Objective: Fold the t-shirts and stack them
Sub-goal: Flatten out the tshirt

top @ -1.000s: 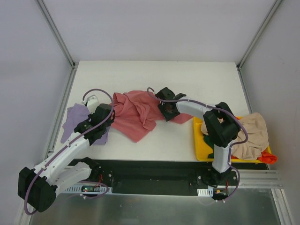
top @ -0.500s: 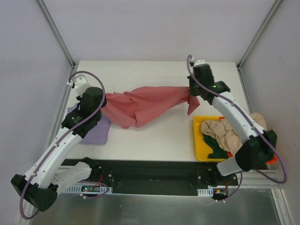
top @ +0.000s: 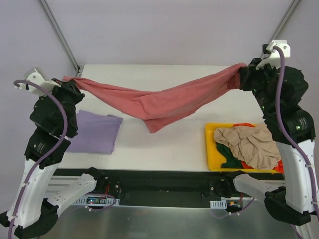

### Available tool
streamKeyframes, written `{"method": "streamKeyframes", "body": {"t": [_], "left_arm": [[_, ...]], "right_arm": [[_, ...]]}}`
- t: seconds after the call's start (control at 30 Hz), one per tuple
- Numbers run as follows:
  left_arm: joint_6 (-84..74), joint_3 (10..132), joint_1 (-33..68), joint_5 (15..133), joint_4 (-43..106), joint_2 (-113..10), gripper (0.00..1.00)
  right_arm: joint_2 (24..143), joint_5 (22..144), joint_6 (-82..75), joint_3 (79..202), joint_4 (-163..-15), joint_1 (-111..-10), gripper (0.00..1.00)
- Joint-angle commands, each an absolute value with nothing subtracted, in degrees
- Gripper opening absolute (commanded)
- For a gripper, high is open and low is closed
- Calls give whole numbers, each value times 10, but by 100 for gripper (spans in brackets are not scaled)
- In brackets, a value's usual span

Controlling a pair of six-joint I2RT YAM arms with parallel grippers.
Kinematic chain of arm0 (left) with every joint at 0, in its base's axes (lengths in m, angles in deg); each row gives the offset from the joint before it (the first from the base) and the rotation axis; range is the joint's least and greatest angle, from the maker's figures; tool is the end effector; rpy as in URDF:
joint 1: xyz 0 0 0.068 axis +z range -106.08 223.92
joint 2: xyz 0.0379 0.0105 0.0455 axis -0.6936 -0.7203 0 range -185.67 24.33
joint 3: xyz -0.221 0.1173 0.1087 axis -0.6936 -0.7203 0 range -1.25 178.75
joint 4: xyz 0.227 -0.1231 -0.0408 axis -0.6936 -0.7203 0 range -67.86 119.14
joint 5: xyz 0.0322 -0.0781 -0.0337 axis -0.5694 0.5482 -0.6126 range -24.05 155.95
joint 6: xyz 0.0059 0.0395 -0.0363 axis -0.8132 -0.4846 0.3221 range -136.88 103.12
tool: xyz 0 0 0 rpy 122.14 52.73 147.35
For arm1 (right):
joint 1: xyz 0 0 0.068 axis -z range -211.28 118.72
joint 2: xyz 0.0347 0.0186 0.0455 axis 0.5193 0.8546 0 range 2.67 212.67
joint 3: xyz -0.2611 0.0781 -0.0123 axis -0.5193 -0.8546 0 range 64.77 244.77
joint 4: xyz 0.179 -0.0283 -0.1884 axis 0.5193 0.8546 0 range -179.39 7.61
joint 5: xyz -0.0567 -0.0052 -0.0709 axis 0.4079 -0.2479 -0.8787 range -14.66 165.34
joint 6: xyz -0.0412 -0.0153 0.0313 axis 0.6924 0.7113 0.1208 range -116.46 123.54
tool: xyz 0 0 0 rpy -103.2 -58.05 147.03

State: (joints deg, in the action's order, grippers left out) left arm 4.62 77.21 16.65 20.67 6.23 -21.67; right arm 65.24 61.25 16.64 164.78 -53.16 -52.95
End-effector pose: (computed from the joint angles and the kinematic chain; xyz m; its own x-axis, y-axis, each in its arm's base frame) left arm 0.1083 -0.0274 0.5019 0.2473 -0.4176 -0.8743 -0.2254 0.8528 -0.4711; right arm 0.1565 0.0528 0.5466 0.0491 -0.2170 -0.9749 -0.1239 0.9672 -0.2215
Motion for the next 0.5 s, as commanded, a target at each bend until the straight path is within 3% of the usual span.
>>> {"method": "streamKeyframes", "body": {"t": [0.0,0.27,0.47], "left_arm": [[-21,806,174,187,112,-224,0],[-100,848,180,130,161,-334,0],[-58,859,268,226,164,-468,0]], "right_arm": [[636,605,195,1662,-529,-529,1],[667,571,203,1651,-534,-526,1],[774,550,188,1644,-550,-490,1]]}}
